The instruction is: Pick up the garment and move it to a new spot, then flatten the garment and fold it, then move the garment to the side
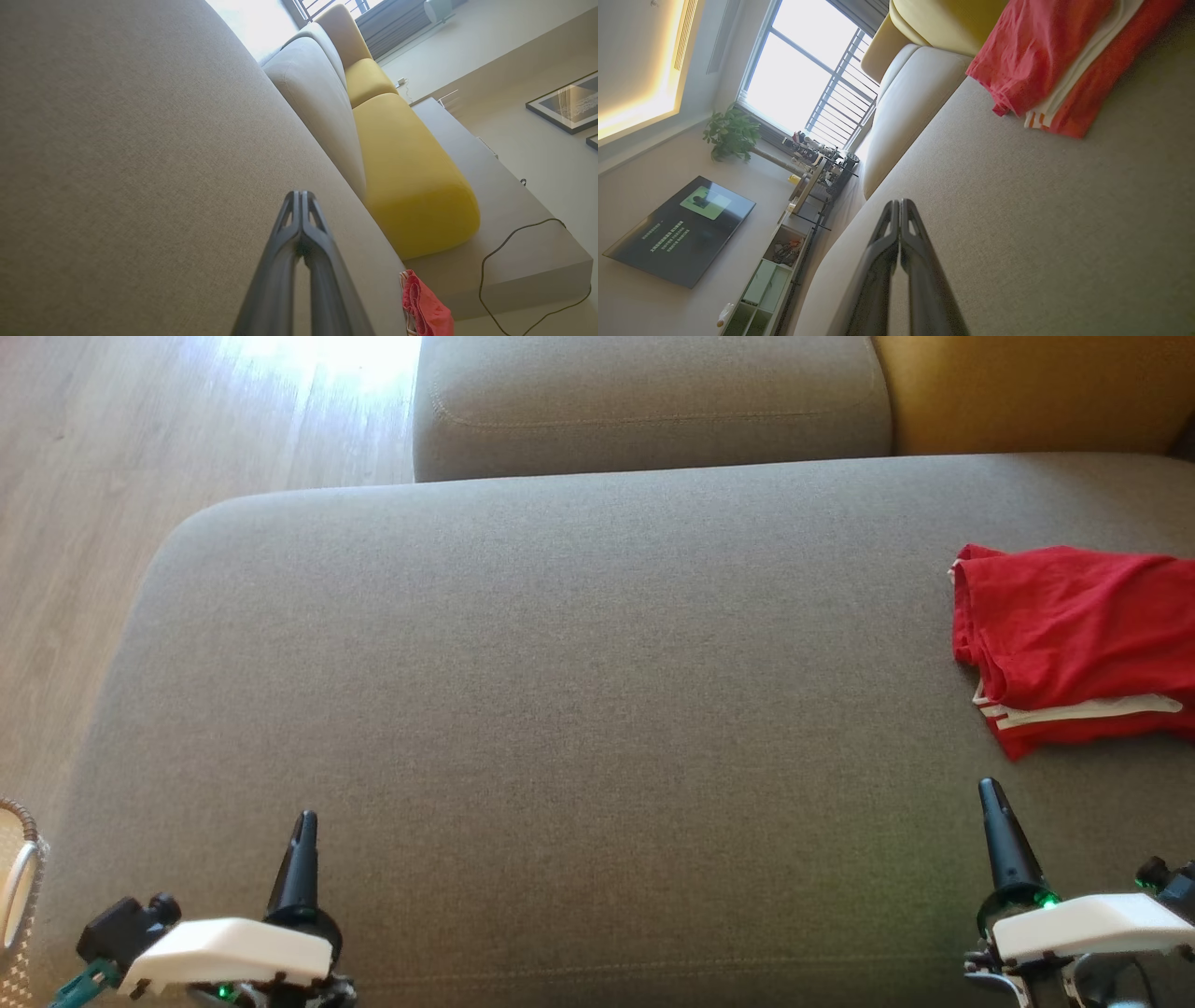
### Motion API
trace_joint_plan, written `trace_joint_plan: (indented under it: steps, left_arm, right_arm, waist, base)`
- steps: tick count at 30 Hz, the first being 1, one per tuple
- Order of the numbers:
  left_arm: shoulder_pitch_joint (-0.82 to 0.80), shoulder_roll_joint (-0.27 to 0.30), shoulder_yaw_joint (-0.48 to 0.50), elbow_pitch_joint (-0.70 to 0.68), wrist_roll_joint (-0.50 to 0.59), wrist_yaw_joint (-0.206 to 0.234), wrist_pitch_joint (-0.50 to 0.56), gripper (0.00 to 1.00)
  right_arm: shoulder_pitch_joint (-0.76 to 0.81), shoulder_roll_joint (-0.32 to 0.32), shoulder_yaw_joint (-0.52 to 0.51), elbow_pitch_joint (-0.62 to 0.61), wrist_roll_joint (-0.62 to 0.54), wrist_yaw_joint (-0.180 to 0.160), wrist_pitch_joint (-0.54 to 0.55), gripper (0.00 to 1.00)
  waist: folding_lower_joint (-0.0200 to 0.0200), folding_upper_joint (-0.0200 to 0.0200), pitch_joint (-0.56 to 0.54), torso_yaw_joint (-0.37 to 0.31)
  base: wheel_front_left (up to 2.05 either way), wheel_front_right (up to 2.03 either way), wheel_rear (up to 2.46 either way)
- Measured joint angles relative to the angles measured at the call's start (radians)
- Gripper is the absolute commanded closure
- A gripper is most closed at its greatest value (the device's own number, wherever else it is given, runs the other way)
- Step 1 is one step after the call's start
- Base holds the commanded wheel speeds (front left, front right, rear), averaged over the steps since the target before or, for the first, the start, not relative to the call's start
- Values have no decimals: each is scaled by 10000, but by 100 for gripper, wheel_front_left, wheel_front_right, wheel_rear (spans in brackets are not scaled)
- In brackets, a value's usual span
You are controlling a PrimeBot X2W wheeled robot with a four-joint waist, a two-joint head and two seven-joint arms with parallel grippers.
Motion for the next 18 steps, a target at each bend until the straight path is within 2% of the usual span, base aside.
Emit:
trace_joint_plan:
  steps: [18]
  left_arm:
    - [-442, 2, 412, 313, -2111, -190, 502, 100]
  right_arm:
    - [-397, -2, -67, 178, 2163, -2, 512, 100]
  waist:
    - [0, 0, 109, -114]
  base:
    - [0, 0, 0]
